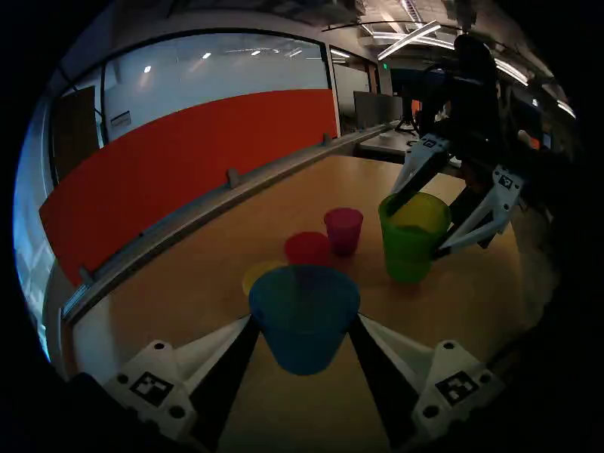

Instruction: Pour water

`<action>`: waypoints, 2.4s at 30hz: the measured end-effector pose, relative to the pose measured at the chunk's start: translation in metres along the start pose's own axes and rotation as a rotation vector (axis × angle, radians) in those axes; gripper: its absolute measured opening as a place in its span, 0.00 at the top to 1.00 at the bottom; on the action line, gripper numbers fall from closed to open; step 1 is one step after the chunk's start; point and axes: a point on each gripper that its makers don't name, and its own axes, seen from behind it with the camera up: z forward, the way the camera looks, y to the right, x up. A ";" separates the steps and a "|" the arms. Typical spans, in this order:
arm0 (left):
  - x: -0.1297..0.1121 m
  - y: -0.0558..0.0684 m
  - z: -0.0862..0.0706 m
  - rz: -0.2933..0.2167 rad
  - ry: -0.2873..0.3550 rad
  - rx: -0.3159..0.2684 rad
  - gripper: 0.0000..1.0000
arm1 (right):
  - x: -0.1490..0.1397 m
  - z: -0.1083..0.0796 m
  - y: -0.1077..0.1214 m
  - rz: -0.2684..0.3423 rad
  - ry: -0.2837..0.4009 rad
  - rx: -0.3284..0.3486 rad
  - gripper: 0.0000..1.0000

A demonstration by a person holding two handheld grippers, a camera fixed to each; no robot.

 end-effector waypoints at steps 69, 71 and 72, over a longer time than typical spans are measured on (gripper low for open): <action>-0.089 -0.002 0.060 0.005 -0.195 -0.081 0.16 | -0.082 0.061 -0.004 0.010 -0.239 0.029 0.08; -0.090 0.000 0.059 0.003 -0.200 -0.085 0.15 | -0.083 0.061 -0.005 0.011 -0.240 0.029 0.08; -0.091 0.000 0.059 0.001 -0.204 -0.087 0.15 | -0.084 0.062 -0.005 0.012 -0.241 0.029 0.08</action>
